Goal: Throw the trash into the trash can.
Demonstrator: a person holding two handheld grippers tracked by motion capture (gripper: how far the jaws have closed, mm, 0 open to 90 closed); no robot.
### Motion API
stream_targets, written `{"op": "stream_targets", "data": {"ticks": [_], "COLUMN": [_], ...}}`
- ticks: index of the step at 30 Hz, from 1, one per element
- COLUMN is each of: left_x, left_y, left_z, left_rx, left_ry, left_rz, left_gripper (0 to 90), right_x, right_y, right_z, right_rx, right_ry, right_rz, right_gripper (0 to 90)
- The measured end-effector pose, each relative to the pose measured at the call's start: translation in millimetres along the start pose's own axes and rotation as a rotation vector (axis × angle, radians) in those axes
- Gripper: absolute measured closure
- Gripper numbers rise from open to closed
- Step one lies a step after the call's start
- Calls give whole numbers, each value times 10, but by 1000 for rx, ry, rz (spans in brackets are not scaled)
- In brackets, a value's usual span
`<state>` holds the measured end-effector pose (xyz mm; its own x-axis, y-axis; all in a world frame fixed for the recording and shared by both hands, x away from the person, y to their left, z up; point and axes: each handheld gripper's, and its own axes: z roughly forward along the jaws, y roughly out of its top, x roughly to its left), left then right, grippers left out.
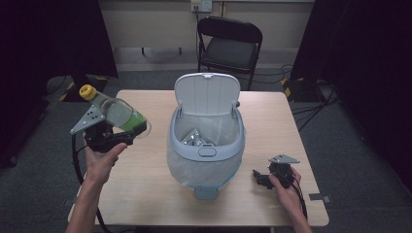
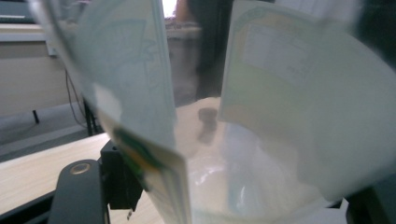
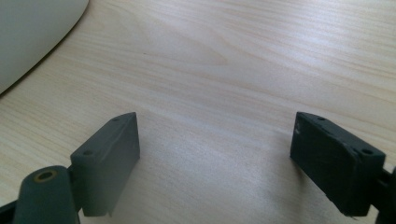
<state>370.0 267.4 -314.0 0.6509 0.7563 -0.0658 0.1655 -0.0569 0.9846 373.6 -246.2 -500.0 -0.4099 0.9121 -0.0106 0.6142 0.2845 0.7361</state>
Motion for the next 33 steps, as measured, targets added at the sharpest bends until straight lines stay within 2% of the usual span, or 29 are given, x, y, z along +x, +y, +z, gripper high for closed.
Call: {"op": "stream_targets", "data": {"ticks": [2, 13, 14, 15, 17, 22, 28, 32, 33], "left_x": [-25, -156, -184, -209, -274, -372, -488, -540, -566], "left_y": [49, 332, 352, 362, 392, 502, 616, 658, 671], "left_z": [0, -90, -112, -116, -133, -136, -75, -12, 15], "left_rx": [-1, -72, -83, -90, -96, -110, -144, -146, -152], "left_ry": [-4, -38, -45, -57, -65, -100, -158, -195, -210], "left_rz": [7, 42, 54, 43, 49, 81, 68, 69, 57], "left_gripper": [281, 281, 281, 281, 281, 281, 281, 281, 281], "right_x": [0, 0, 0, 0, 0, 0, 0, 0, 0], "right_y": [0, 0, 0, 0, 0, 0, 0, 0, 0], "right_z": [0, 0, 0, 0, 0, 0, 0, 0, 0], "right_rx": [0, 0, 0, 0, 0, 0, 0, 0, 0], "right_ry": [0, 0, 0, 0, 0, 0, 0, 0, 0], "right_rz": [-1, 0, -1, 0, 0, -1, 0, -1, -1], "right_gripper": [146, 146, 146, 146, 146, 146, 146, 146, 146]}}
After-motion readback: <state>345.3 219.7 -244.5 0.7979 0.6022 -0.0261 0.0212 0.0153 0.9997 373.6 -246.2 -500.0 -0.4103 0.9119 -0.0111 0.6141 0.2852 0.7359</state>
